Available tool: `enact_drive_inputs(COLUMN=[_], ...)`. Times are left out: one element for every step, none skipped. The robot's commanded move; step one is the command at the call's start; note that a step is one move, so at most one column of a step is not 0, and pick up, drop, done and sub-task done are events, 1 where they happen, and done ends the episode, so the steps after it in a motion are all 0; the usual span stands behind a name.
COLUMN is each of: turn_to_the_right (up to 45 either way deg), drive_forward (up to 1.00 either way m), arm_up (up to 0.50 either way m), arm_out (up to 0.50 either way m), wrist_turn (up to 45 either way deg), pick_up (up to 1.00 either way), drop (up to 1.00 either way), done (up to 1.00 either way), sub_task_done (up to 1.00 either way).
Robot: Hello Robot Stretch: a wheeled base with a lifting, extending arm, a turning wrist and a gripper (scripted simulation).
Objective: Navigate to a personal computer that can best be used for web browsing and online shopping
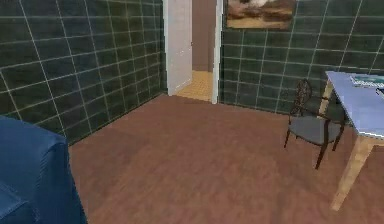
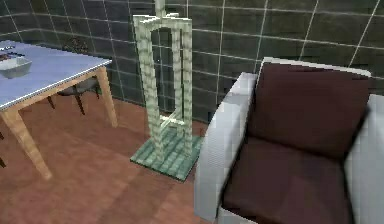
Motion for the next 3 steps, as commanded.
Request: enact_drive_inputs(turn_to_the_right=[0.0, 0.0, -3.0], drive_forward=[1.0, 1.0, 0.0], arm_up=[0.0, 0.0, 0.0], arm_out=[0.0, 0.0, 0.0], wrist_turn=[0.0, 0.0, 0.0], pick_up=[0.0, 0.0, 0.0], drop=[0.0, 0.0, 0.0], done=[0.0, 0.0, 0.0], sub_task_done=[0.0, 0.0, 0.0])
